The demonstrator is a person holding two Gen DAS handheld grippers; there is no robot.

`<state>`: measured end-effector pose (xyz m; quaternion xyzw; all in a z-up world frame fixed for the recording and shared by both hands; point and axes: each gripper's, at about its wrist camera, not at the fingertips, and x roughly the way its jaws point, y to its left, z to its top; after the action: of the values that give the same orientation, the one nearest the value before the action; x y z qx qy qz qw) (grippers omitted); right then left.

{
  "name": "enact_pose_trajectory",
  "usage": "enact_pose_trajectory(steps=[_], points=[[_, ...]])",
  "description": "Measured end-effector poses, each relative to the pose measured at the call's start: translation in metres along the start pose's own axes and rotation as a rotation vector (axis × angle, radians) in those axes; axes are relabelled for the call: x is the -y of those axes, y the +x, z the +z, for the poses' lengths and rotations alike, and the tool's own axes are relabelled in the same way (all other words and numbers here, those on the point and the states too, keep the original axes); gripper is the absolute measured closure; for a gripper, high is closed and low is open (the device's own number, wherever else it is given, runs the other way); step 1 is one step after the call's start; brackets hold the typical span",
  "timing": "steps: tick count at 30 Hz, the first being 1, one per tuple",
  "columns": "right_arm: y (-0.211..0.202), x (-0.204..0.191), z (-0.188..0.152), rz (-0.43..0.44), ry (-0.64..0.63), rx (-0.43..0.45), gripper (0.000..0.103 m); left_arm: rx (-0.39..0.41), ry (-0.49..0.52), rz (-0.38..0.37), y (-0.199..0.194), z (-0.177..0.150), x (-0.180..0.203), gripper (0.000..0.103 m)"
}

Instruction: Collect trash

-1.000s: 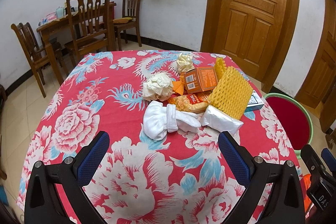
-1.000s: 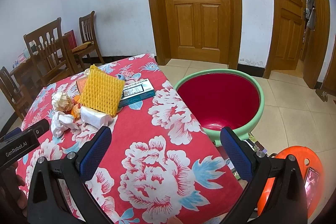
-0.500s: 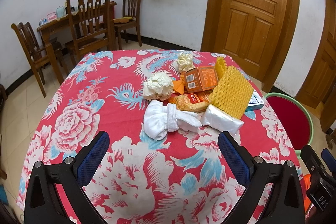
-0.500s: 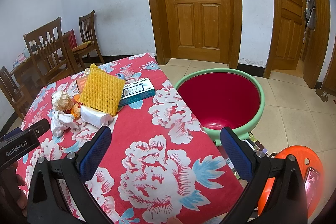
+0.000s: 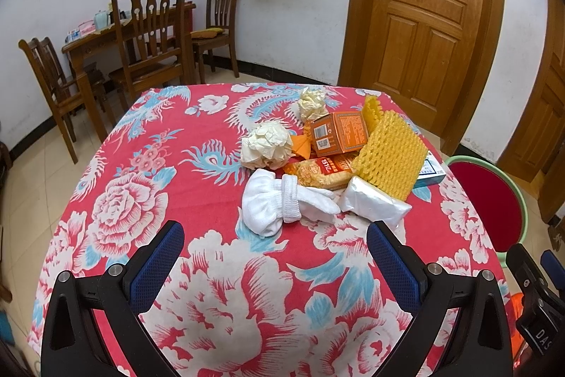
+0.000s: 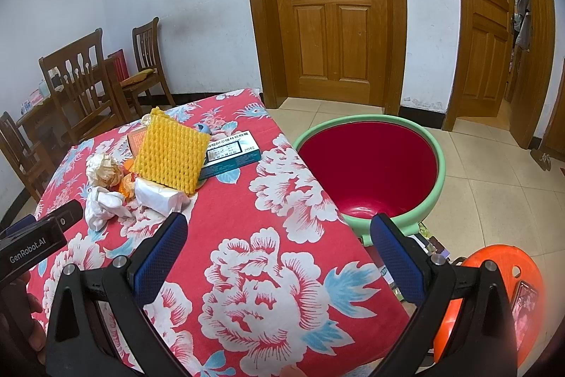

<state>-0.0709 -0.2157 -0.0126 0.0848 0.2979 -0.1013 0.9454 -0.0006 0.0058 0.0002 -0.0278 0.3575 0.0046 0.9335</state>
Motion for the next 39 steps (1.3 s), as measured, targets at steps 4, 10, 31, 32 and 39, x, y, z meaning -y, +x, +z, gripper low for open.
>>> enact_pose_trajectory(steps=[4,10,31,32,39], points=[[0.0,0.0,0.001,0.0,0.0,0.0,0.002,0.0,-0.001,0.001,0.0,0.0,-0.003,0.001],[0.0,0.0,-0.001,0.0,-0.001,-0.003,0.002,-0.007,0.003,0.001,0.0,0.0,-0.007,0.001],[0.028,0.0,-0.008,-0.008,0.01,-0.082,0.002,-0.095,-0.014,0.032,0.049,0.0,-0.017,0.001],[0.029,0.001,-0.008,-0.008,0.011,-0.085,0.002,-0.094,-0.014,0.029,0.051,0.001,-0.017,0.001],[0.038,0.003,-0.006,-0.005,0.014,-0.104,0.002,-0.091,-0.022,0.005,0.065,0.011,-0.018,0.004]])
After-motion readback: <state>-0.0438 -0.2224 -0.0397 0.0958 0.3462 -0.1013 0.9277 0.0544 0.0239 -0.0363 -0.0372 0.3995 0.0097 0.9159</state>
